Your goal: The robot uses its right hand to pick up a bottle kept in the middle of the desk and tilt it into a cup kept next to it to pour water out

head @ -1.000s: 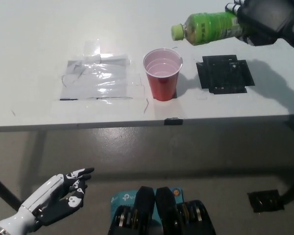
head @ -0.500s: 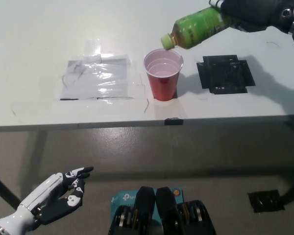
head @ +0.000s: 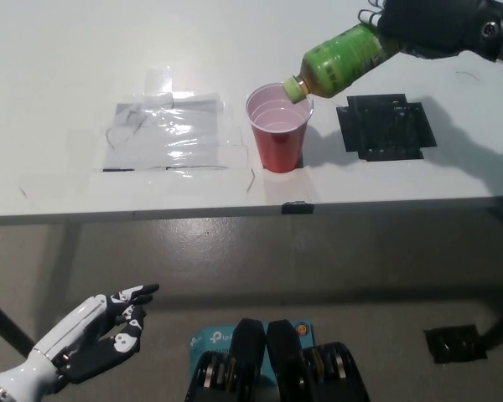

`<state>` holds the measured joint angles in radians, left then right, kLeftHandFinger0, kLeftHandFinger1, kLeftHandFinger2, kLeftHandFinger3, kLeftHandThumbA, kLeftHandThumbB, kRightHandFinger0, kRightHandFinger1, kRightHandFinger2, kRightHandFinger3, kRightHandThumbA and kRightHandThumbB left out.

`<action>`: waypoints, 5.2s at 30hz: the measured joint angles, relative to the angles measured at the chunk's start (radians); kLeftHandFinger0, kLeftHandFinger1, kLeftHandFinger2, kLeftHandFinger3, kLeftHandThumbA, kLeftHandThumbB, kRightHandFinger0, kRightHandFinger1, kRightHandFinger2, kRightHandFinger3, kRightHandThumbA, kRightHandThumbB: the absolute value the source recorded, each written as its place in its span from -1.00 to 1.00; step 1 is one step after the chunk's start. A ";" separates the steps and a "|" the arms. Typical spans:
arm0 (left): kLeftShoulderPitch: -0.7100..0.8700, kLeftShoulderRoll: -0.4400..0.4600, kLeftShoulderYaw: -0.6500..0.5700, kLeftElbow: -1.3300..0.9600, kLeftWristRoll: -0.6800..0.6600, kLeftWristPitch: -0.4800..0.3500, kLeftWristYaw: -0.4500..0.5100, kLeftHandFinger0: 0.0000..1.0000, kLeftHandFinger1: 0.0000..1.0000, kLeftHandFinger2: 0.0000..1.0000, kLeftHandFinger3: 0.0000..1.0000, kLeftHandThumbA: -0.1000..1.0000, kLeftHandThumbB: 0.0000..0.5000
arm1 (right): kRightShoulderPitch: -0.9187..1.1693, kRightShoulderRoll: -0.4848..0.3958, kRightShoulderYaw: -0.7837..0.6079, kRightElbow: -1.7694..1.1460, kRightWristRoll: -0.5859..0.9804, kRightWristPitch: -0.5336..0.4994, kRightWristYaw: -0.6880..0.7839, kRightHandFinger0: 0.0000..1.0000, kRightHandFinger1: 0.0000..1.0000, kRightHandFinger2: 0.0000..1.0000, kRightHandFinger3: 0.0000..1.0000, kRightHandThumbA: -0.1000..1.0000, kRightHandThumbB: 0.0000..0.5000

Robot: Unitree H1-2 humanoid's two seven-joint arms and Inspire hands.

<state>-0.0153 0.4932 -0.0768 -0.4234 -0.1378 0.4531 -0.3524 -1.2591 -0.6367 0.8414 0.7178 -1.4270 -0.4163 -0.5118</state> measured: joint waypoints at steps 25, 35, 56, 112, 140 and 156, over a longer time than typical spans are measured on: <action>0.026 -0.009 -0.009 0.009 0.001 -0.006 0.001 0.94 0.97 1.00 1.00 0.53 -0.51 | 0.404 0.350 -0.544 -0.032 0.355 0.119 0.251 -1.00 -1.00 -0.95 -0.25 -1.00 -0.73; 0.044 -0.027 -0.015 0.010 0.003 -0.009 0.001 0.92 0.96 1.00 1.00 0.51 -0.49 | 0.445 0.503 -0.767 -0.011 0.531 0.220 0.293 -1.00 -1.00 -0.95 -0.39 -1.00 -0.83; 0.067 -0.028 -0.008 0.006 0.007 -0.038 0.001 0.83 0.93 1.00 1.00 0.45 -0.57 | 0.414 0.575 -0.949 0.195 0.881 0.213 0.237 -1.00 -0.85 -0.30 -0.25 -1.00 -1.00; 0.079 -0.032 -0.009 0.016 0.032 -0.099 0.001 0.80 0.92 1.00 1.00 0.41 -0.56 | 0.430 0.499 -0.442 0.465 0.734 0.253 -0.350 1.00 1.00 1.00 1.00 0.58 0.35; 0.106 -0.045 -0.006 0.015 0.042 -0.101 0.002 0.80 0.93 1.00 1.00 0.34 -0.67 | 0.891 0.257 -0.489 -0.552 0.812 0.331 0.004 1.00 1.00 1.00 1.00 -0.19 -0.11; 0.106 -0.045 0.033 0.010 0.041 -0.101 0.002 0.80 0.95 1.00 1.00 0.40 -0.65 | 1.096 0.415 -0.536 -0.825 1.018 0.331 0.244 1.00 1.00 1.00 1.00 -0.12 -0.12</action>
<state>0.0907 0.4480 -0.0441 -0.4135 -0.0964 0.3521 -0.3508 -0.1628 -0.2216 0.3054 -0.1071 -0.4085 -0.0851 -0.2676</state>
